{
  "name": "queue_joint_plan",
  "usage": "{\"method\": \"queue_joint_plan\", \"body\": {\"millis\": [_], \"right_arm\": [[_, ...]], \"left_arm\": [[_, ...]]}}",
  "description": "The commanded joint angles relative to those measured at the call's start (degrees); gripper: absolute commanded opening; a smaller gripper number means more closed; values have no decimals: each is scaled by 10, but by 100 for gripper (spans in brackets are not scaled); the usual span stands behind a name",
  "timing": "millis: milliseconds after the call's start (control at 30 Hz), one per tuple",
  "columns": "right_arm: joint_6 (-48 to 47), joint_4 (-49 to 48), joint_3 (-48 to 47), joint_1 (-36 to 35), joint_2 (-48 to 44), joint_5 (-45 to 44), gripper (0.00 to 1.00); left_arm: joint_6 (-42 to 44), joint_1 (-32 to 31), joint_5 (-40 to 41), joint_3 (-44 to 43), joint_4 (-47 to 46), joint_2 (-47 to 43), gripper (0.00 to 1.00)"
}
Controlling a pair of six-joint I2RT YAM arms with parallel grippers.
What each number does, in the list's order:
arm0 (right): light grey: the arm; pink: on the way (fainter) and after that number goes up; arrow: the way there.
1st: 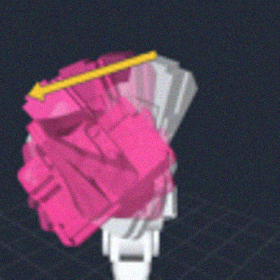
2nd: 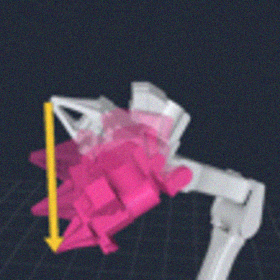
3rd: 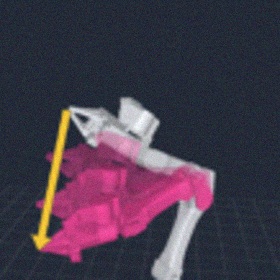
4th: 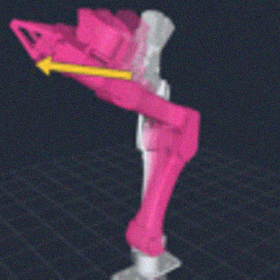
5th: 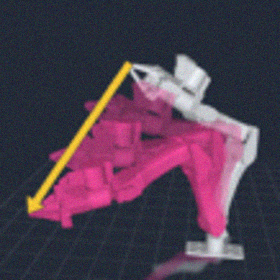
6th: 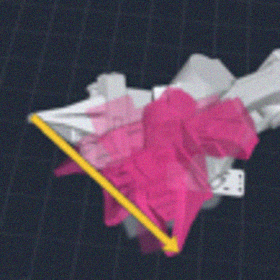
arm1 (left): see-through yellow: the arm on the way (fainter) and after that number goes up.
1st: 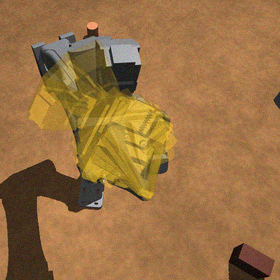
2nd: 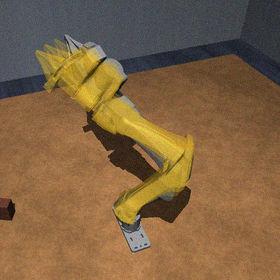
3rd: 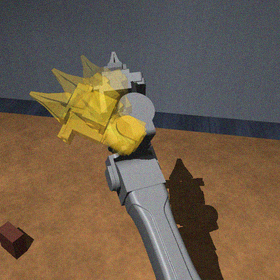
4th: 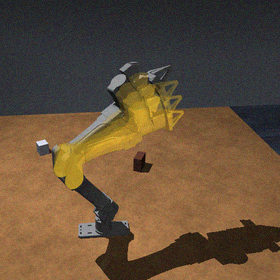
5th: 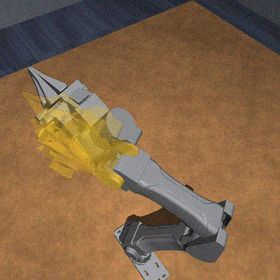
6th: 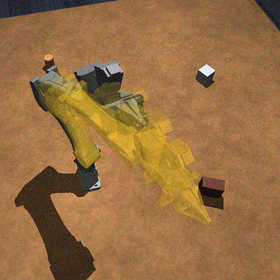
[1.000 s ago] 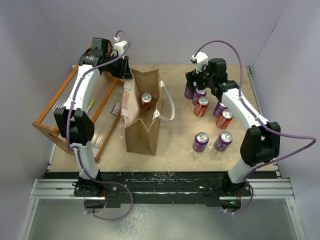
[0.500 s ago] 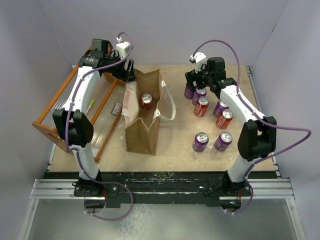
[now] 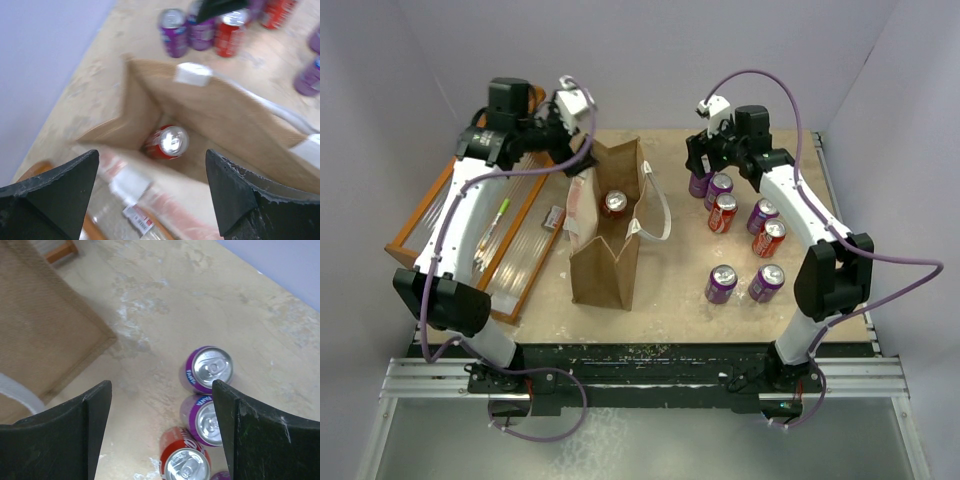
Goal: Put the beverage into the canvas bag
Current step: Adjust the canvas bag at the center of the board.
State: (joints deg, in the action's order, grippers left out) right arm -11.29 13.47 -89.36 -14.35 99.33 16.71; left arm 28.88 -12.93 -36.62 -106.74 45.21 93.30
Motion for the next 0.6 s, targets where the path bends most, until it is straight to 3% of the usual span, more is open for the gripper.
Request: {"method": "queue_joint_plan", "body": {"millis": [0,200,400,567], "right_arm": [[14,3,-32,-2,-24,65,82],[9,1,7,-1,-68,49,82],[25,5,17,-1,-73,66,82],[20,7,-7,-2,-58,99,82]], "left_arm": [[91,-58,-26,0,75,7,89],[126,-76,-58,-10,99,52,86],[156,-84,-20,-54,148,124,86],[161,-85,-12,-49,136,119,87]]}}
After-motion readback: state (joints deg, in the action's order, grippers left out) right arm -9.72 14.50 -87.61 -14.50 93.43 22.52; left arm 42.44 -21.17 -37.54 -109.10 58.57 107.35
